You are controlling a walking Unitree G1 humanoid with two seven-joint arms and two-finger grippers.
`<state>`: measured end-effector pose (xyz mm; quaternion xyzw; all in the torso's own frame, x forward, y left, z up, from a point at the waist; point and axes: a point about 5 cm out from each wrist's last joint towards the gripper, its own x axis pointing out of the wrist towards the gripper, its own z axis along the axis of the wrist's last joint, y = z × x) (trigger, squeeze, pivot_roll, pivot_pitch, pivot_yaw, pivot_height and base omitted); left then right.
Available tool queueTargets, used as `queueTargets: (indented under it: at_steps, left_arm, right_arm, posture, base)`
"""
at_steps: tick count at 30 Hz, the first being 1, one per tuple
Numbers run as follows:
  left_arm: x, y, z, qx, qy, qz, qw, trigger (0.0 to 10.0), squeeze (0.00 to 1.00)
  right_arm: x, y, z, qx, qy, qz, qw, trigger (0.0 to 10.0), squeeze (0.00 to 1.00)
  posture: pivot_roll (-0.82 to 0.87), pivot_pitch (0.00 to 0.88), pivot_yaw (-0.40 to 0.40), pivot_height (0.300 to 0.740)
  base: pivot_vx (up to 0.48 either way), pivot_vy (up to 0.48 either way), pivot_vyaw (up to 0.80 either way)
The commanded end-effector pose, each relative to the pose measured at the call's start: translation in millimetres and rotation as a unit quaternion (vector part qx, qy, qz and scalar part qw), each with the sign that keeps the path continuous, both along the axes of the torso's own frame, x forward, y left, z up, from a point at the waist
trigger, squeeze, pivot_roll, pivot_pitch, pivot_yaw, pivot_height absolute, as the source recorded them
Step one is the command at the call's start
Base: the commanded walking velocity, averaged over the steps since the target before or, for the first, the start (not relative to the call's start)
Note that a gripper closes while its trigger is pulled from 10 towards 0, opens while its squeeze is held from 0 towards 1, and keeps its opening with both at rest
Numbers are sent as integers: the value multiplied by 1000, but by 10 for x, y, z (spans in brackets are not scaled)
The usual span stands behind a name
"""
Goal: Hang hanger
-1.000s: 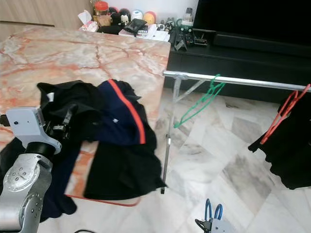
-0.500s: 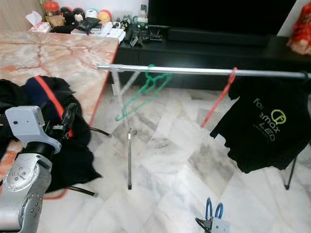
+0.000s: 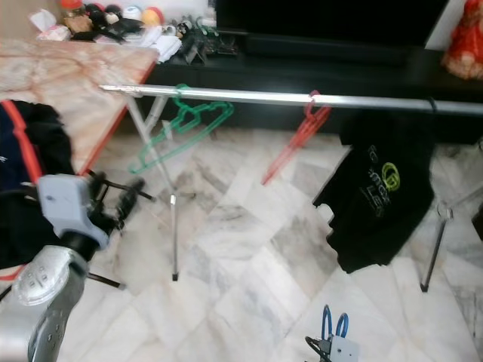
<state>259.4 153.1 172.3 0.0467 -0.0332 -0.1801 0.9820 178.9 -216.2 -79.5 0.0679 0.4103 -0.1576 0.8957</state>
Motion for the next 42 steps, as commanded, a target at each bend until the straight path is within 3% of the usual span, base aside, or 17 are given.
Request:
queueTargets:
  at_steps: [1,5,8,10,13,15,16,20,22,23,24,25,26,28,30,34,42]
  left_arm:
    - [-43,-7,-181,52,41,-42,997,10000,0]
    - [-39,-4,-461,110,77,-68,989,10000,0]
    - [-24,-18,-501,108,83,-79,988,10000,0]
    - [-2,-40,-566,146,92,-123,977,10000,0]
    - [-1,-53,-579,169,96,-151,969,10000,0]
    - [-26,-102,-599,221,98,-228,943,10000,0]
    - [-26,-102,-599,221,98,-228,943,10000,0]
    - [-47,-130,-621,253,102,-290,918,10000,0]
    - [-53,-146,-634,262,106,-317,905,10000,0]
    - [-53,-146,-634,262,106,-317,905,10000,0]
    - [-60,-160,-640,264,108,-333,899,10000,0]
    - [-73,-196,-650,266,117,-363,885,10000,0]
    - [-74,-223,-653,266,120,-376,880,10000,0]
    - [-65,-293,-648,263,127,-409,864,10000,0]
    - [-65,-307,-637,262,130,-417,860,10000,0]
    - [-21,-468,-502,238,114,-457,849,10000,0]
    - [40,-653,-467,234,105,-492,832,10000,0]
  right_arm:
    - [-19,25,-13,5,-1,-5,1000,10000,0]
    - [112,12,54,16,-22,3,1000,10000,0]
    - [204,15,104,14,-37,20,999,10000,0]
    - [453,116,236,9,-61,129,990,10000,0]
    - [558,162,301,0,-67,189,980,10000,0]
    - [779,248,484,-18,-92,332,939,10000,0]
    - [779,248,484,-18,-92,332,939,10000,0]
    - [957,195,693,-43,-93,456,884,10000,0]
    - [981,194,771,-41,-83,531,842,10000,0]
    - [981,194,771,-41,-83,531,842,10000,0]
    - [985,184,810,-43,-75,568,819,10000,0]
    - [1012,157,903,-52,-73,617,782,10000,0]
    - [1033,141,965,-51,-76,635,767,10000,0]
    - [1050,113,1151,-43,-80,699,709,10000,0]
    - [1048,103,1194,-44,-77,713,695,10000,0]
    - [1041,103,1531,-54,-95,769,629,10000,0]
    - [1006,289,1784,-67,-120,803,580,10000,0]
  posture:
    - [87,183,-39,740]
    - [87,180,-33,740]
    - [82,175,-27,740]
    - [75,165,-23,740]
    - [72,164,-20,740]
    - [63,156,-17,740]
    - [63,156,-17,740]
    - [59,143,-15,740]
    - [56,141,-13,740]
    - [56,141,-13,740]
    - [52,138,-10,740]
    - [49,136,-10,740]
    - [48,137,-9,740]
    - [34,138,-4,740]
    - [28,144,-1,740]
    - [17,170,6,740]
    - [1,180,21,740]
  base:
    - [0,0,0]
    - [0,0,0]
    - [0,0,0]
    - [0,0,0]
    - [0,0,0]
    - [0,0,0]
    - [0,0,0]
    - [0,0,0]
    - [0,0,0]
    - [0,0,0]
    - [0,0,0]
    - [0,0,0]
    - [0,0,0]
    - [0,0,0]
    - [0,0,0]
    - [0,0,0]
    - [0,0,0]
